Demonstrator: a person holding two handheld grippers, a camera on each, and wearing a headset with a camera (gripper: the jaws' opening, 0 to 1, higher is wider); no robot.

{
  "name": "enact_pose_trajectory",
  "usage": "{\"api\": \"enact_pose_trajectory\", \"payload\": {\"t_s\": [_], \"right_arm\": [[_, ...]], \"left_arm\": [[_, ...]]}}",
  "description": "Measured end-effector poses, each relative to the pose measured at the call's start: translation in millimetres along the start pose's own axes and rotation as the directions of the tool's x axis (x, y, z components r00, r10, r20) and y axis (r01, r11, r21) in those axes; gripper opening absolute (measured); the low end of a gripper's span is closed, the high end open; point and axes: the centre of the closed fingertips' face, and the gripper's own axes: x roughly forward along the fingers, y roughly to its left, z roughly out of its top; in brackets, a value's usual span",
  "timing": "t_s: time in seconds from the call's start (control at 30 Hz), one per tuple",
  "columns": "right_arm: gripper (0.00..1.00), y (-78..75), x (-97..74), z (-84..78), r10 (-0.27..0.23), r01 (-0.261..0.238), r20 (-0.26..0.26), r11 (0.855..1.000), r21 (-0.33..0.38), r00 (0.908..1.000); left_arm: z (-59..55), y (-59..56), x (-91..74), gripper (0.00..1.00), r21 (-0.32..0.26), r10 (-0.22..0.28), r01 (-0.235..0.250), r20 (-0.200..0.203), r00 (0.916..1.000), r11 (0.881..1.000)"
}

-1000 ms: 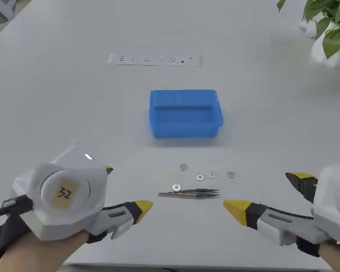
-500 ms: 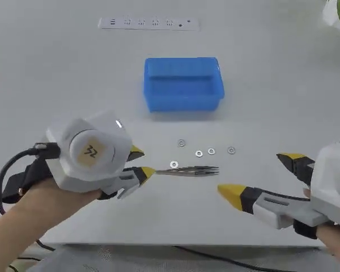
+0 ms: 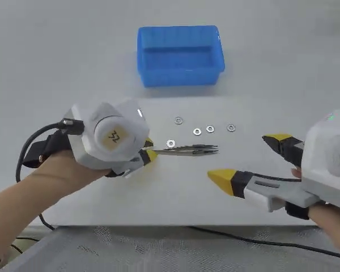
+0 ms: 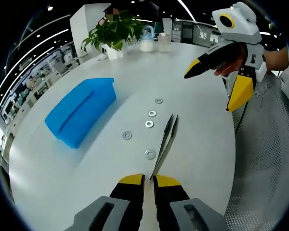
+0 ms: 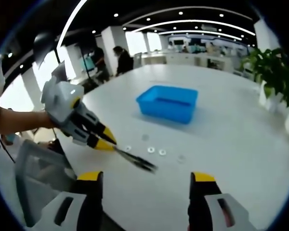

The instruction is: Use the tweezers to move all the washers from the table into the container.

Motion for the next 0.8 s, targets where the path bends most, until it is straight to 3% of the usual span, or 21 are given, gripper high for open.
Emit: {"api": "enact_pose_trajectory", "payload": {"t_s": [0.2,0.37,0.5,0.7,0.8], "right_arm": [[0.66,10.0,5.9,3.7,0.050,-0.050,0.001,0.999,-0.021,0.9987],[0.57,20.8,8.5,9.2,0.089,-0.089,0.009,0.994,-0.066,0.9960],[0.51,27.7,13.5,8.3,0.108,-0.109,-0.007,0.988,-0.113,0.9941],[0.41,37.5,24.8,7.5,0.142,-0.147,-0.039,0.965,-0.217,0.9891],[0.39,36.1,34.7,5.4,0.158,-0.166,-0.054,0.960,-0.225,0.9860]], "left_arm": [[0.0,-9.7,-2.2,0.00,0.031,-0.044,0.044,-0.007,0.9990,0.999],[9.4,-19.1,-14.7,0.00,0.077,-0.062,0.061,0.004,0.9981,0.995],[23.3,-25.4,-29.6,0.00,0.102,-0.064,0.062,0.010,0.9979,0.993],[52.2,-32.3,-51.9,0.00,0.111,-0.061,0.054,0.062,0.9962,0.992],[62.6,-35.0,-59.2,0.00,0.138,-0.063,0.052,0.077,0.9951,0.989]]}}
